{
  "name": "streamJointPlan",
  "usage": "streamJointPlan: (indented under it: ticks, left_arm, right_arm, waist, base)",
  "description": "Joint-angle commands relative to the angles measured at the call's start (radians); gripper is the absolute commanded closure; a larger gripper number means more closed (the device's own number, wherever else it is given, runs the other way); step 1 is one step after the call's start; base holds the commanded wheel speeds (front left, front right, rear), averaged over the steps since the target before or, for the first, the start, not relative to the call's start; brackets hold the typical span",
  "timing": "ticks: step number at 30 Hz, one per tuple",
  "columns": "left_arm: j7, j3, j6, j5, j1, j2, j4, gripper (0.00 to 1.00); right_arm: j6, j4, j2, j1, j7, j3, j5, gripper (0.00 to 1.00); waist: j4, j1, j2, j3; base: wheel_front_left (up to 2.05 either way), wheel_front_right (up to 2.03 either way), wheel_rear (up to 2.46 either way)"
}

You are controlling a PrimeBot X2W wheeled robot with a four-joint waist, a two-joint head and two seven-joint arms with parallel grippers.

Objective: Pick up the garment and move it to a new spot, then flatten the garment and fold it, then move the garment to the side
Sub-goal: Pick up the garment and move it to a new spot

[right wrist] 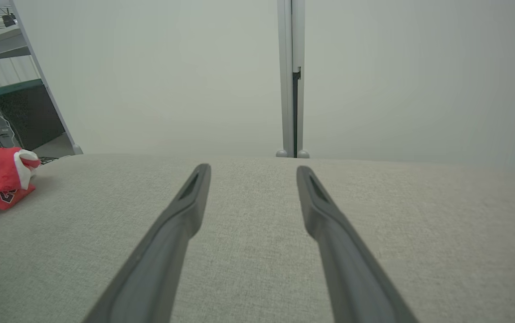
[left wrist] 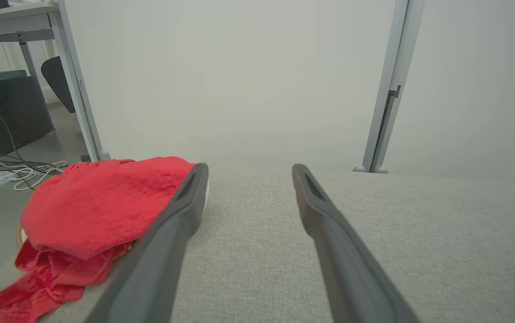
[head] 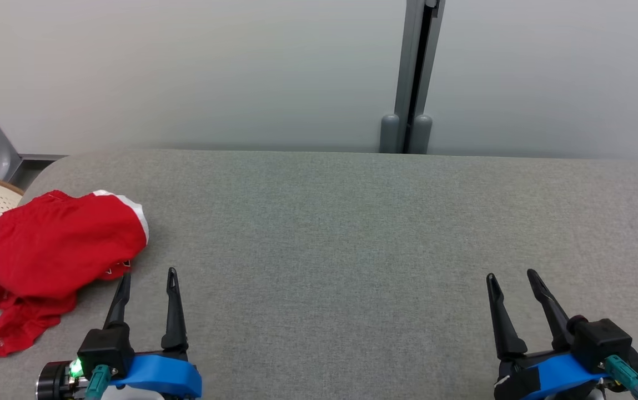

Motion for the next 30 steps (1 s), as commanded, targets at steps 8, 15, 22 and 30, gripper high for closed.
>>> streamJointPlan:
  ticks: [8, 15, 22, 30]
  left_arm:
    - [-0.003, 0.005, 0.016, -0.001, 0.003, 0.019, 0.0, 0.0]
    - [0.002, 0.007, 0.021, -0.007, -0.004, 0.033, -0.002, 0.0]
    - [0.002, 0.01, 0.028, -0.014, -0.003, 0.041, -0.004, 0.0]
    - [0.004, 0.01, 0.035, -0.018, 0.0, 0.049, -0.008, 0.0]
  right_arm:
    - [0.001, 0.01, -0.004, 0.01, -0.009, 0.014, 0.013, 0.0]
    - [0.001, 0.019, -0.004, 0.002, -0.012, 0.022, 0.02, 0.0]
    - [0.001, 0.025, -0.004, -0.004, -0.015, 0.023, 0.017, 0.0]
    - [0.001, 0.031, -0.004, -0.01, -0.017, 0.022, 0.016, 0.0]
  waist:
    - [0.079, 0.0, -0.0001, -0.002]
    - [0.15, 0.0, -0.0001, 0.006]
    - [0.225, 0.0, -0.0001, 0.011]
    - [0.303, 0.0, -0.0001, 0.016]
  base:
    - [0.0, 0.0, 0.0]
    - [0.0, 0.0, 0.0]
    - [0.0, 0.0, 0.0]
    - [0.0, 0.0, 0.0]
